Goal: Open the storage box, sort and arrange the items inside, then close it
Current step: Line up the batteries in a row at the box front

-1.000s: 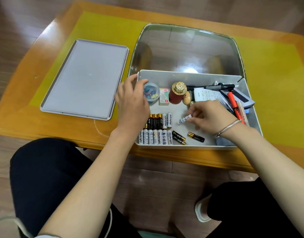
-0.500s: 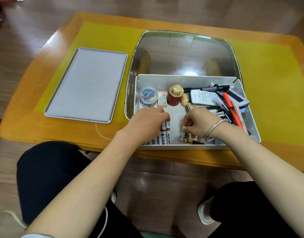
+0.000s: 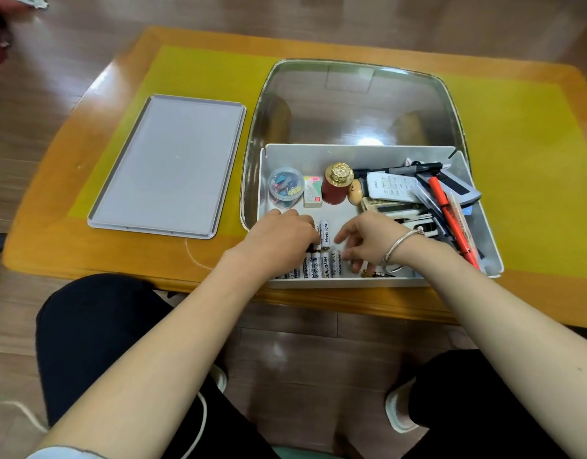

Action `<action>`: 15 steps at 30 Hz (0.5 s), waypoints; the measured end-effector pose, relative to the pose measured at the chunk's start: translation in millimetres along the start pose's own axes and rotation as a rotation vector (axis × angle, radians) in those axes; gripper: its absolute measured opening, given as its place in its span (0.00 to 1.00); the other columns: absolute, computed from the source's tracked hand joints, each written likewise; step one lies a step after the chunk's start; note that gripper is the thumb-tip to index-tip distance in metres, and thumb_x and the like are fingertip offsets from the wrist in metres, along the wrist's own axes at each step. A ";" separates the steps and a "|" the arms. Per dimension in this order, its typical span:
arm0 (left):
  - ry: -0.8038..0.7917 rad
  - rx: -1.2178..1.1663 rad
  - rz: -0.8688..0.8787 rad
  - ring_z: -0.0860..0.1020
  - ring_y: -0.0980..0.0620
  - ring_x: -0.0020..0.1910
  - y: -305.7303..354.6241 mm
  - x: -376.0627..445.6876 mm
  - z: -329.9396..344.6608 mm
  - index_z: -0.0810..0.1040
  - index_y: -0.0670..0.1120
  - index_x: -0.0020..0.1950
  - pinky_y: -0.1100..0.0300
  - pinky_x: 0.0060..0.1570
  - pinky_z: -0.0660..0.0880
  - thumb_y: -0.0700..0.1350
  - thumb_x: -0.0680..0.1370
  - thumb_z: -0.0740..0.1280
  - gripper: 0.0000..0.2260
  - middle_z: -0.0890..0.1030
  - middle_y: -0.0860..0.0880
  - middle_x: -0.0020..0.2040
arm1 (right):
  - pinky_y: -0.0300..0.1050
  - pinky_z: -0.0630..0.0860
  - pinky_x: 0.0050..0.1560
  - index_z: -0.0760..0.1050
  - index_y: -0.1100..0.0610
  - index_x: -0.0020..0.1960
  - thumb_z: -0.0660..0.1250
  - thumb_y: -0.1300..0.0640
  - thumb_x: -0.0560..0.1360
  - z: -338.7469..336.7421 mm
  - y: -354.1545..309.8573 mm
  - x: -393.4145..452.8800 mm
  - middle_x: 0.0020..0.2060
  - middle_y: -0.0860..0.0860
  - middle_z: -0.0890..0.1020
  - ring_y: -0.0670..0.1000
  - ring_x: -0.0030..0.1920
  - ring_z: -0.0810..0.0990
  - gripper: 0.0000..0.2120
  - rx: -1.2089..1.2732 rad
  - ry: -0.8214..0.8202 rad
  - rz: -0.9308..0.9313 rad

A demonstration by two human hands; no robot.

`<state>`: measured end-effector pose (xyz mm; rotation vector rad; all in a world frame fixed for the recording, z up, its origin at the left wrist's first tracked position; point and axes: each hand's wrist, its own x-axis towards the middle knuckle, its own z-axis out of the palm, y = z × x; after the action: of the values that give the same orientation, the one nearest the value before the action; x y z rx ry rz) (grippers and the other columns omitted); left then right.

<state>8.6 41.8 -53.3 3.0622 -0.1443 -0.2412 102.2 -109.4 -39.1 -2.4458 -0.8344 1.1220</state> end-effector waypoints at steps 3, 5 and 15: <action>-0.001 0.013 0.015 0.73 0.48 0.59 0.6 0.3 1.0 0.76 0.55 0.65 0.52 0.53 0.70 0.41 0.78 0.61 0.18 0.76 0.52 0.63 | 0.44 0.82 0.34 0.75 0.60 0.59 0.65 0.67 0.75 0.4 1.8 -1.3 0.42 0.54 0.84 0.54 0.38 0.84 0.13 0.000 -0.057 -0.029; 0.003 0.013 0.018 0.73 0.49 0.60 0.1 0.4 1.0 0.75 0.56 0.66 0.52 0.53 0.70 0.41 0.79 0.62 0.18 0.76 0.52 0.64 | 0.43 0.82 0.35 0.75 0.61 0.59 0.64 0.68 0.75 0.0 3.5 -3.8 0.43 0.54 0.84 0.52 0.38 0.84 0.13 -0.007 -0.079 -0.043; 0.002 -0.008 0.028 0.71 0.49 0.63 -0.5 0.0 2.4 0.71 0.58 0.70 0.51 0.58 0.69 0.41 0.79 0.61 0.21 0.74 0.52 0.67 | 0.38 0.78 0.35 0.81 0.56 0.39 0.73 0.56 0.69 -17.8 10.2 -21.6 0.35 0.51 0.84 0.42 0.26 0.78 0.03 -0.450 0.028 -0.007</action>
<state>8.3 42.1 -55.7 3.0501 -0.1859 -0.2359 108.5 -131.7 -20.4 -2.8019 -1.1939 0.9770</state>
